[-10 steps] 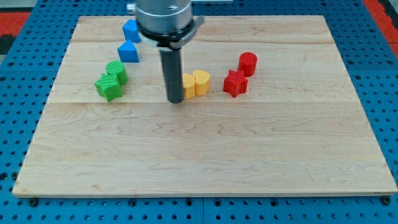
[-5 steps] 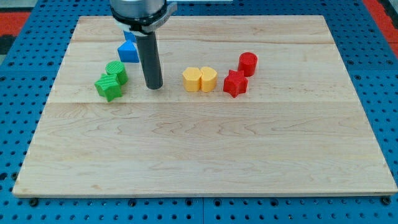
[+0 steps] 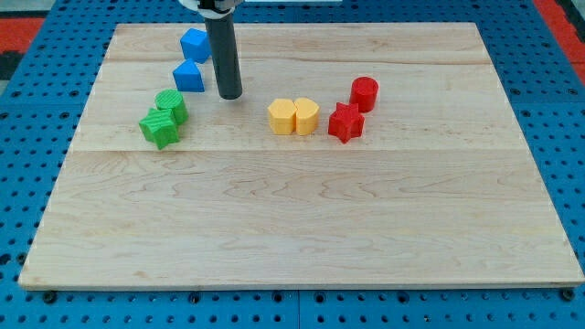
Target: Form a group of the yellow and red blocks
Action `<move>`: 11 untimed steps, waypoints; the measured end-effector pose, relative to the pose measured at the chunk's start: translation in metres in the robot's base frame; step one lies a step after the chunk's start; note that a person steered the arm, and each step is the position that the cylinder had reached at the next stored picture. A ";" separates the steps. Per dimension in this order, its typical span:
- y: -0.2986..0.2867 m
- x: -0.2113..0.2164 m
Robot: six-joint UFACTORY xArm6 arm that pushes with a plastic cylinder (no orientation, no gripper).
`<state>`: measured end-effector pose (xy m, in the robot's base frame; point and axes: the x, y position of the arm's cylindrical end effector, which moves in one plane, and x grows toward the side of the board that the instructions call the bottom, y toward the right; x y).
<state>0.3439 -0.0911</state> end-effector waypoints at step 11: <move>0.060 0.093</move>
